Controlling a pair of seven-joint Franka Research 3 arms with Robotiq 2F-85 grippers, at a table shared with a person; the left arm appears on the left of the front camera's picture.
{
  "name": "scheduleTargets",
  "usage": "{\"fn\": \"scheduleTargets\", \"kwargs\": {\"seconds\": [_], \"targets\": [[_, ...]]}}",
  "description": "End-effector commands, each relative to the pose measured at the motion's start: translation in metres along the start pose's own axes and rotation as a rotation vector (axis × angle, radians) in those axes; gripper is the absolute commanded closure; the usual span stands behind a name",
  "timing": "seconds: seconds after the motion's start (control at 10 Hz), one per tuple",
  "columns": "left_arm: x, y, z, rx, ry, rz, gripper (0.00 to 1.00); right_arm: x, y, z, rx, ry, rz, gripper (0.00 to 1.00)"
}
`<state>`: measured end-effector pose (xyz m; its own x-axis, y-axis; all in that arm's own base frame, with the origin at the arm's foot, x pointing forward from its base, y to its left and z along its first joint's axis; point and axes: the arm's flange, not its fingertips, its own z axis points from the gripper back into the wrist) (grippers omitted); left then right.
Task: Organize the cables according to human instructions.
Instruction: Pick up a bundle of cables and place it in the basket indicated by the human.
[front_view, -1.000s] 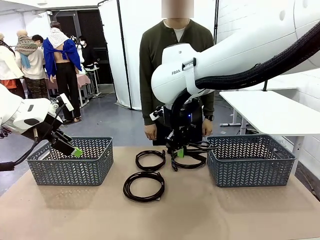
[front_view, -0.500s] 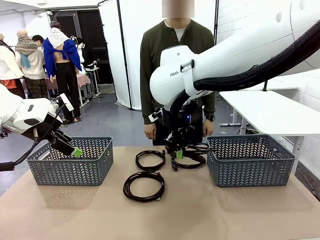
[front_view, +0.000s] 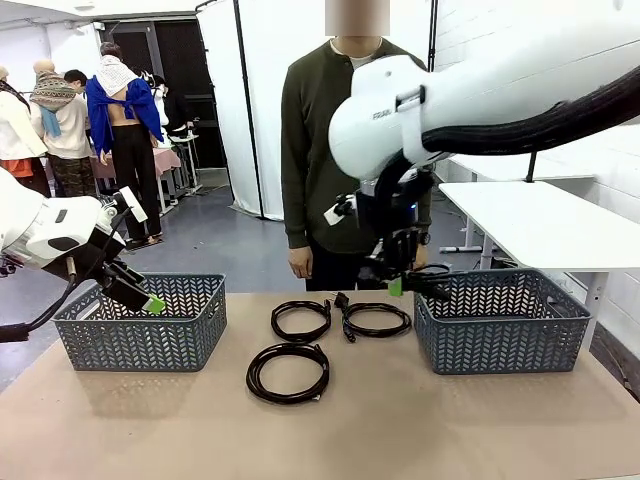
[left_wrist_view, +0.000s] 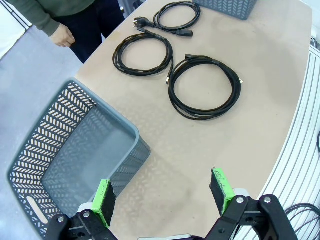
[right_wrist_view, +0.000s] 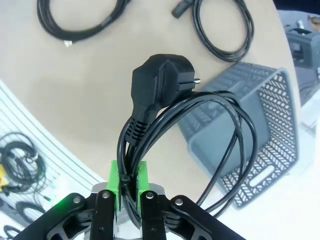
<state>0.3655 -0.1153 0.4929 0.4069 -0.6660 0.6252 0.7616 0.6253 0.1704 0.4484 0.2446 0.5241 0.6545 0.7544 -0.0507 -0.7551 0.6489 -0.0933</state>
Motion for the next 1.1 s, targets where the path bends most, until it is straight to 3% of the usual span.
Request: {"fn": "scheduleTargets", "kwargs": {"seconds": [0.0,0.3,1.0], "targets": [[0.000,0.002,-0.001,-0.007,-0.012,0.007,0.00,-0.030,-0.016,0.002,-0.008,0.012,0.066,1.00],[0.000,0.002,-0.001,-0.007,-0.012,0.007,0.00,-0.058,-0.045,0.008,-0.035,-0.023,0.173,1.00],[0.000,0.002,-0.001,-0.007,-0.012,0.007,0.00,-0.113,-0.116,-0.021,-0.073,-0.024,0.384,1.00]]}}
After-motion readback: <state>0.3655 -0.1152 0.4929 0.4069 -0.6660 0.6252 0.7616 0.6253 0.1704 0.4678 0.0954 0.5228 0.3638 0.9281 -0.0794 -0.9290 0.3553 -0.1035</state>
